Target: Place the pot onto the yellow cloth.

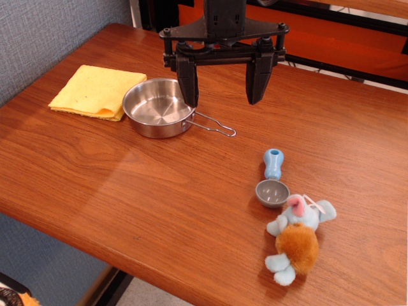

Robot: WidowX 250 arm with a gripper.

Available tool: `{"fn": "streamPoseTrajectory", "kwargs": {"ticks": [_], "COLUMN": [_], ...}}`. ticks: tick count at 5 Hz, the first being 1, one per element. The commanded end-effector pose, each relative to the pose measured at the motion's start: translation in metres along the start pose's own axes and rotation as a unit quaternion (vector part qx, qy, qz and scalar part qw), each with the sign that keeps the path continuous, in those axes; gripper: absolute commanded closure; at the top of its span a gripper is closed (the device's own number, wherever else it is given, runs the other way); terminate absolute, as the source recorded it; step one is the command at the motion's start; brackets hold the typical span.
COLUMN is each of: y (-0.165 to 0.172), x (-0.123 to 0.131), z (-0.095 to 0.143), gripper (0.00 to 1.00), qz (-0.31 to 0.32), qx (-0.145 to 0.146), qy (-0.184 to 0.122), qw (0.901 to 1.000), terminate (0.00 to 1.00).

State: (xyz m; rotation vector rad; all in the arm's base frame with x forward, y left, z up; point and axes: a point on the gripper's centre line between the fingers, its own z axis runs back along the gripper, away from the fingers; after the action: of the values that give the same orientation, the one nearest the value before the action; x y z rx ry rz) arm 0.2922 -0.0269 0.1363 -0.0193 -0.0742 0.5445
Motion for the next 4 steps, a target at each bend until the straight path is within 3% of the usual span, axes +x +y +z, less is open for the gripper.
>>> {"fn": "streamPoseTrajectory", "kwargs": {"ticks": [1, 2, 3, 4], "y": [0.000, 0.011, 0.046, 0.083], "x": [0.000, 0.028, 0.051, 0.065], "z": [0.000, -0.022, -0.030, -0.036], "gripper": [0.00, 0.00, 0.00, 0.00], "qz": [0.000, 0.096, 0.181, 0.270], "qx": [0.000, 0.036, 0.053, 0.082], "qy": [0.000, -0.007, -0.006, -0.020], "qw": [1.0000, 0.9947, 0.9821, 0.9591], "terminate": [0.00, 0.00, 0.00, 0.00]}}
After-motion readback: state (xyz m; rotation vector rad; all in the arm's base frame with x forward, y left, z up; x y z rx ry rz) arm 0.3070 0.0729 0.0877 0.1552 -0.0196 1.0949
